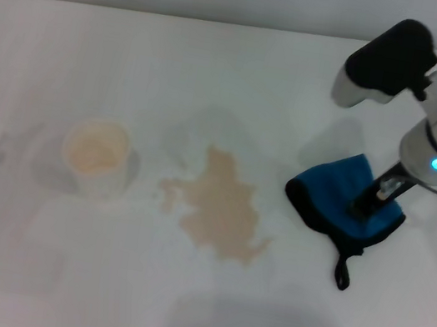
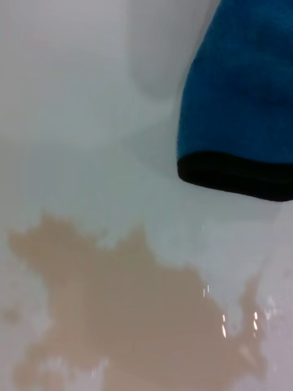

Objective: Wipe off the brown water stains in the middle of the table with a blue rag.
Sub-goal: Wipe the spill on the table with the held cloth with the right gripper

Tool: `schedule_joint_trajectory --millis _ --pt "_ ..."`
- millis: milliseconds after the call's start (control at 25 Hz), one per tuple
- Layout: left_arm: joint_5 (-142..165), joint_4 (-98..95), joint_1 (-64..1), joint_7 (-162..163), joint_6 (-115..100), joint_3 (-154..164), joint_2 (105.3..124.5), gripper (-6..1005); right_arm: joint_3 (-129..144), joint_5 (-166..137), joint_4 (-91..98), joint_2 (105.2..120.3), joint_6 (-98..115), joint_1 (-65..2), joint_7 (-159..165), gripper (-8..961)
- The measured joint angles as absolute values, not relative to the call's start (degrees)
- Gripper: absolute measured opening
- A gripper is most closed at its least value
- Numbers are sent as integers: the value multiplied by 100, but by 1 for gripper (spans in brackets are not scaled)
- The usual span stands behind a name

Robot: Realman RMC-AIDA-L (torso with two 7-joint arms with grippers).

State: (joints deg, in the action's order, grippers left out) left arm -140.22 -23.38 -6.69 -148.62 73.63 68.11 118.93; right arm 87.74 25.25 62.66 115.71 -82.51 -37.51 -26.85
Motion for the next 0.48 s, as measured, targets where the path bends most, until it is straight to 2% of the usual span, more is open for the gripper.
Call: schedule_joint_trajectory --millis 480 --pt "-14020 -2393 -747 -14870 7356 6811 11891 882 10190 3323 6451 11620 -8146 -3900 -2312 47"
